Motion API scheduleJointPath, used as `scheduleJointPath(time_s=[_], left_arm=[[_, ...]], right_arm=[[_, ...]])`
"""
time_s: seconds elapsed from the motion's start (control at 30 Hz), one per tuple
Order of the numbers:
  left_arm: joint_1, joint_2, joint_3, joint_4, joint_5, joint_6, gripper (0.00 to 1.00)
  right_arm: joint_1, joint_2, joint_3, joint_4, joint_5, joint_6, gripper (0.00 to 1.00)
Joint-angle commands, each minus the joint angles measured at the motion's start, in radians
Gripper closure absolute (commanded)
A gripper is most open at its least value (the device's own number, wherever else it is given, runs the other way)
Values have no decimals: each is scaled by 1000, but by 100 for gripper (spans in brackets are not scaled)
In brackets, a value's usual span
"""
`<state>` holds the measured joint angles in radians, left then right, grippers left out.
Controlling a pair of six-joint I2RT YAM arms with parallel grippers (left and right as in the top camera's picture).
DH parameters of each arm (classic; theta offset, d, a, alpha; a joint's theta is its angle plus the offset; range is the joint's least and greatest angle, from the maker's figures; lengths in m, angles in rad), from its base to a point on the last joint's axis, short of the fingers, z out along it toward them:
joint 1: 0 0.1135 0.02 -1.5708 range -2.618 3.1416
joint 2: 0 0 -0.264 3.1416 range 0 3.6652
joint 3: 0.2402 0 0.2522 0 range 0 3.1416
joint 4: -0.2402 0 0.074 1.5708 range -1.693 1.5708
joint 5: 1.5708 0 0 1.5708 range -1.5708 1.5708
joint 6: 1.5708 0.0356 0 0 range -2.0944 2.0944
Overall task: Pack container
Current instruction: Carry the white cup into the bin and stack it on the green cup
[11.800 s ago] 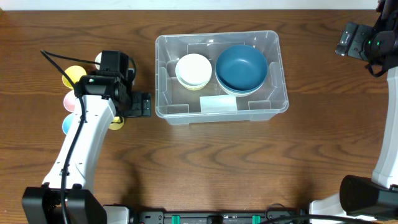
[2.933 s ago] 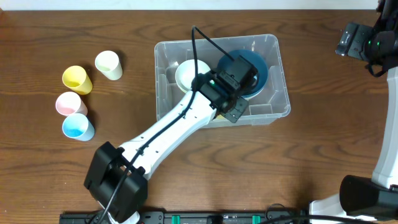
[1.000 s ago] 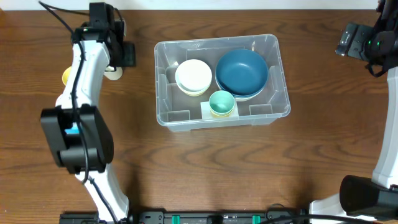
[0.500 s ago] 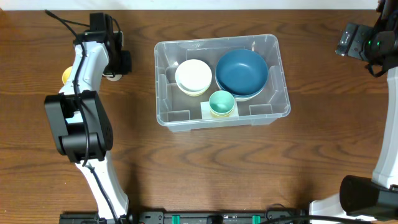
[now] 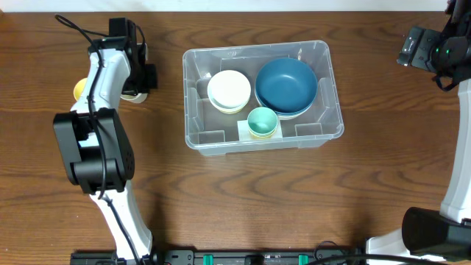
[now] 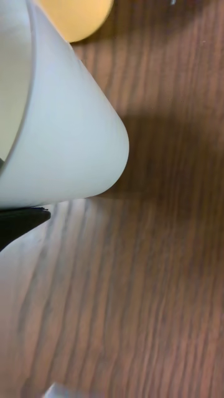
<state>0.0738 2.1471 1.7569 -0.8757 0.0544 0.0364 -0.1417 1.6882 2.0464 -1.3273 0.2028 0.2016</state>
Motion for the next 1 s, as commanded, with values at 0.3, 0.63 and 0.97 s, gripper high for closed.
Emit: scheduleJointPath(time_s=[0.3, 0.63, 0.97], left_arm=[[-280, -465, 4, -142, 95, -57, 94], [-622, -470, -8, -134, 92, -49, 94], [-744, -371, -19, -130, 93, -58, 94]], right_arm=[[-2, -1, 1, -1, 7, 11, 1], [-2, -1, 1, -1, 7, 11, 1], [-2, -1, 1, -1, 7, 11, 1]])
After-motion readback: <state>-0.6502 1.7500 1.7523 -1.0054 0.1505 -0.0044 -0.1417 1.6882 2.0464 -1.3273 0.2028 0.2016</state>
